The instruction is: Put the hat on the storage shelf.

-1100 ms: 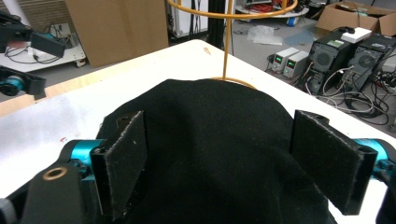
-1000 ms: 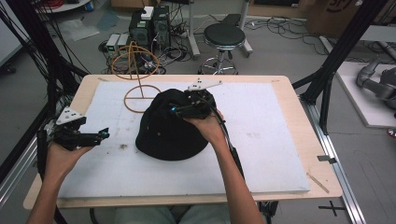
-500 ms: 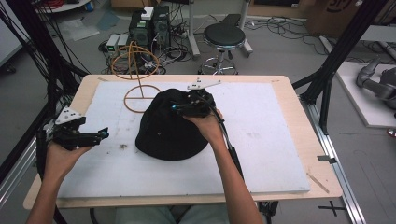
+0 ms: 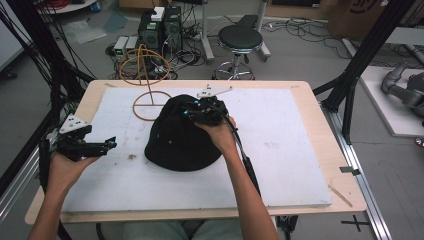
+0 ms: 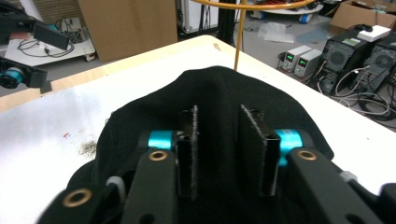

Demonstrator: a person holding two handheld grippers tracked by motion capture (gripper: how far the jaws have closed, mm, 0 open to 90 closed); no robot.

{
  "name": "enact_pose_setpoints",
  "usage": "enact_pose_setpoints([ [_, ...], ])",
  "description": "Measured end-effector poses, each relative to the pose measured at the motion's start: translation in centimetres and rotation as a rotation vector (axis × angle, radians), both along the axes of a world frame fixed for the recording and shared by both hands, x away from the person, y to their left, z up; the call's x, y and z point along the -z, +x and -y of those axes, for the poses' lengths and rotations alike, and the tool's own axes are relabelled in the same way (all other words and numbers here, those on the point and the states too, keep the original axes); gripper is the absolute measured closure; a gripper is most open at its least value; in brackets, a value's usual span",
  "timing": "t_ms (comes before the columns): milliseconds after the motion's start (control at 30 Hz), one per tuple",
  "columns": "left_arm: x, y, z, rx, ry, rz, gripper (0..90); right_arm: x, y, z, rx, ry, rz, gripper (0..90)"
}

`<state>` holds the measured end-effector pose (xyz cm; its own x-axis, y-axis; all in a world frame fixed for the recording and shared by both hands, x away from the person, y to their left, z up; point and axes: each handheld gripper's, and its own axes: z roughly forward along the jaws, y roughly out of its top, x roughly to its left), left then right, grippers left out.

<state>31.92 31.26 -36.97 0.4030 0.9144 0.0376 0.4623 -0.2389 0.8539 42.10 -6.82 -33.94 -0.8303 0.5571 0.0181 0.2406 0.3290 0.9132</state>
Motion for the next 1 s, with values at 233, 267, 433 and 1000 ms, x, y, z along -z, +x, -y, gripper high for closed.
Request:
enact_pose_setpoints([
  [233, 0.0, 0.0, 0.0, 0.001, 0.001, 0.000, 7.4, -0.2, -0.1, 0.0, 0.004, -0.021, 0.029, 87.2],
  [267, 0.0, 0.0, 0.0, 0.000, -0.001, -0.001, 7.4, -0.2, -0.1, 0.0, 0.003, -0.022, 0.030, 87.6],
  [433, 0.0, 0.0, -0.1, -0.002, -0.002, 0.001, 7.4, -0.4, -0.2, 0.2, 0.012, -0.028, 0.054, 88.7],
  [1000, 0.0, 0.0, -0.2, -0.001, -0.007, 0.000, 7.4, -3.9, 0.0, 5.1, 0.107, 0.079, 0.118, 88.9],
])
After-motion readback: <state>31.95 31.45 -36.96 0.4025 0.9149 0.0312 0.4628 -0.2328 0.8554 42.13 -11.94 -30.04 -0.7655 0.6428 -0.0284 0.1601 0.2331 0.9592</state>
